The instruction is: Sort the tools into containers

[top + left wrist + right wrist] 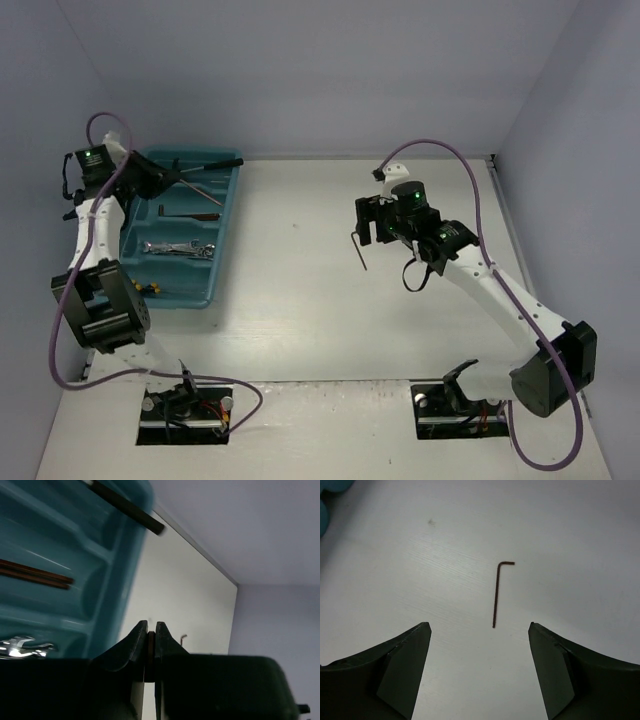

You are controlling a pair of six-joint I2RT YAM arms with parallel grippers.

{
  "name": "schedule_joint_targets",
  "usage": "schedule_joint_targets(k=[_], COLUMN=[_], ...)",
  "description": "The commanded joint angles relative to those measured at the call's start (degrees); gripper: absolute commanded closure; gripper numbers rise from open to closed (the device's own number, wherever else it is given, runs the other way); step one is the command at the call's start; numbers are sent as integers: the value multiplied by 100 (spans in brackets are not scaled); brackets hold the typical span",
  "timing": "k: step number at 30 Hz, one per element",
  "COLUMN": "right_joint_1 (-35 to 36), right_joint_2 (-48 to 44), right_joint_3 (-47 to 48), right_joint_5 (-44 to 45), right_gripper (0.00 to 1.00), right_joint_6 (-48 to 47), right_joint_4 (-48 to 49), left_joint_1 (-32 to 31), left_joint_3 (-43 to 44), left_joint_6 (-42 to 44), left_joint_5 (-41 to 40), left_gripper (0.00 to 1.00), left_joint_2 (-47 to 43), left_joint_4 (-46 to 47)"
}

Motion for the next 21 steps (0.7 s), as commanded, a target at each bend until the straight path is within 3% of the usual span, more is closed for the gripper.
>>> schedule_joint_targets(k=[1,5,13,21], right_joint_1=[-254,-270,-256,-224], right_joint_2=[314,573,1502,2444], right_joint_3=[-116,-109,53,462], right_joint_5=[210,229,279,372], right_gripper=[24,25,31,49], right_joint_6=[218,271,556,698], right_joint_4=[231,231,231,214], left_joint_1=[596,869,988,996], left_joint_3=[547,921,1720,1798], left_joint_6=[198,84,284,872], left_joint_5=[70,-33,-478,-1326], left_gripper=[100,95,59,53], left_joint_2=[745,1537,2156,1595], left_joint_4=[55,131,-428,-1364])
